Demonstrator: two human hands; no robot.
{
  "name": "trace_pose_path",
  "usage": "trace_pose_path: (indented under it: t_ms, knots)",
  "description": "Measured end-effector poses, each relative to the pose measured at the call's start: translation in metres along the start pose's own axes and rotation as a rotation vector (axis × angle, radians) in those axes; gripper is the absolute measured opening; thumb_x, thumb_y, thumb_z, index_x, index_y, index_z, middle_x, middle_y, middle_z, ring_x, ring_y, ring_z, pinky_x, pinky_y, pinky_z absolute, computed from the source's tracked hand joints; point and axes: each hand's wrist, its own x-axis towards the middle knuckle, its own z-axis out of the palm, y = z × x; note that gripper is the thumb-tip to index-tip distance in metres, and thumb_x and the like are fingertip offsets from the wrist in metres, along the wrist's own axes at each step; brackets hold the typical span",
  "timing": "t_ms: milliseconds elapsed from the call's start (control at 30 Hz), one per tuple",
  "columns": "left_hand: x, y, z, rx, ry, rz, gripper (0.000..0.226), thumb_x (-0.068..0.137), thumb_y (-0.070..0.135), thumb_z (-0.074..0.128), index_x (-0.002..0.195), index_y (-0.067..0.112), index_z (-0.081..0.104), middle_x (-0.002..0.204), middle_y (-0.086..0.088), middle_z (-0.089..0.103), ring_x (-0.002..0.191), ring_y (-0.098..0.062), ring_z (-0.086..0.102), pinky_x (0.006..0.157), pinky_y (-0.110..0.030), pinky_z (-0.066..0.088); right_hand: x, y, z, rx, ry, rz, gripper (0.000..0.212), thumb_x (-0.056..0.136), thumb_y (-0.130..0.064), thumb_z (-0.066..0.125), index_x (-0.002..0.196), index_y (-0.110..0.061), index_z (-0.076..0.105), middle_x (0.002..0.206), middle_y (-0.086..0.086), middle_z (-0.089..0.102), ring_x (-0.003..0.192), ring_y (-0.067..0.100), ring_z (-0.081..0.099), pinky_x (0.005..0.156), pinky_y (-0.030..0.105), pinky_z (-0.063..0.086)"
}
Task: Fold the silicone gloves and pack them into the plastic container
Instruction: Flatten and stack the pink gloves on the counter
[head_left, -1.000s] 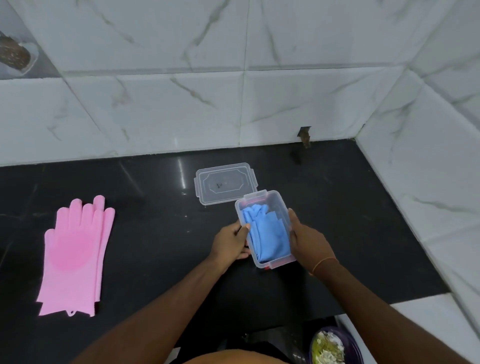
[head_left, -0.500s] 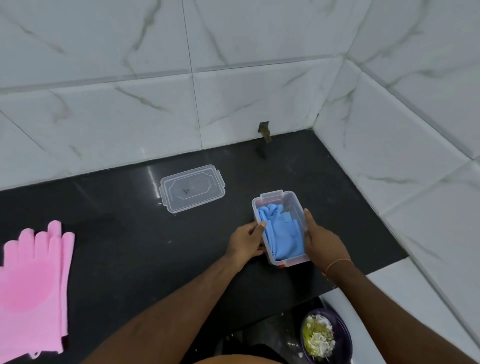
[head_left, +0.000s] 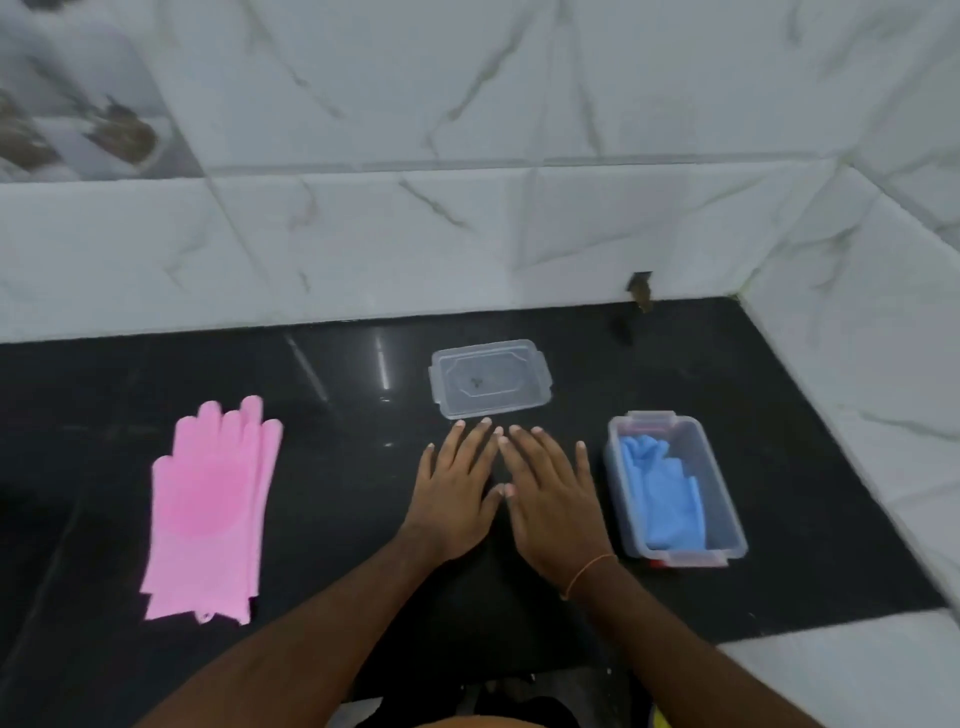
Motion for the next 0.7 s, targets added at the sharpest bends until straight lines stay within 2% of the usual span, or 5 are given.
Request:
trace_pose_path:
  t_ms: [167, 367, 500, 600, 700]
  knots:
    - [-0.048, -0.079, -0.026, 0.094, -0.006, -0.094, 0.073, 0.107, 0.051, 0.025, 0.174, 0.034, 0.002, 0.182, 0.013, -0.015, 0.168, -0.02, -0.019, 0.134, -0.059, -0.002, 0.031, -0.084, 0.043, 0.075, -0.133, -0.103, 0.06, 0.106, -0.038, 0.034, 0.165, -0.032, 0.021, 0.174, -0.012, 0.015, 0.161, 0.014, 0.01, 0.127, 0.061, 0.018]
    - [-0.121, -0.183, -0.057, 0.022, 0.055, -0.293, 0.073, 0.113, 0.051, 0.031, 0.174, 0.037, -0.007, 0.181, 0.009, -0.017, 0.167, -0.02, -0.021, 0.134, -0.045, -0.007, 0.066, -0.191, 0.083, 0.17, -0.251, -0.224, 0.066, 0.105, -0.039, 0.039, 0.166, -0.036, 0.013, 0.174, -0.01, 0.01, 0.159, 0.019, 0.015, 0.125, 0.054, 0.027]
    - [-0.154, -0.239, -0.081, 0.05, 0.082, -0.54, 0.078, 0.112, 0.048, 0.039, 0.176, 0.021, 0.004, 0.183, -0.009, 0.009, 0.17, -0.032, 0.009, 0.138, -0.049, 0.008, 0.088, -0.244, 0.104, 0.295, -0.372, -0.192, 0.064, 0.107, -0.032, 0.044, 0.166, -0.026, 0.021, 0.171, -0.001, 0.023, 0.154, 0.025, 0.025, 0.124, 0.043, 0.033]
    - [-0.17, -0.27, -0.093, -0.171, 0.167, -0.849, 0.079, 0.107, 0.041, 0.058, 0.172, 0.019, 0.02, 0.175, -0.01, 0.029, 0.158, -0.037, 0.036, 0.128, -0.054, 0.036, 0.106, -0.271, 0.116, 0.404, -0.458, -0.067, 0.057, 0.107, -0.029, 0.046, 0.162, -0.02, 0.033, 0.16, 0.004, 0.04, 0.141, 0.029, 0.042, 0.116, 0.042, 0.042]
    - [-0.173, -0.291, -0.094, -0.35, 0.178, -0.933, 0.068, 0.105, 0.03, 0.063, 0.166, 0.014, 0.036, 0.161, -0.013, 0.049, 0.143, -0.034, 0.054, 0.12, -0.047, 0.046, 0.124, -0.288, 0.126, 0.517, -0.537, 0.117, 0.038, 0.107, -0.028, 0.048, 0.142, -0.014, 0.054, 0.139, 0.01, 0.055, 0.121, 0.03, 0.059, 0.106, 0.044, 0.051]
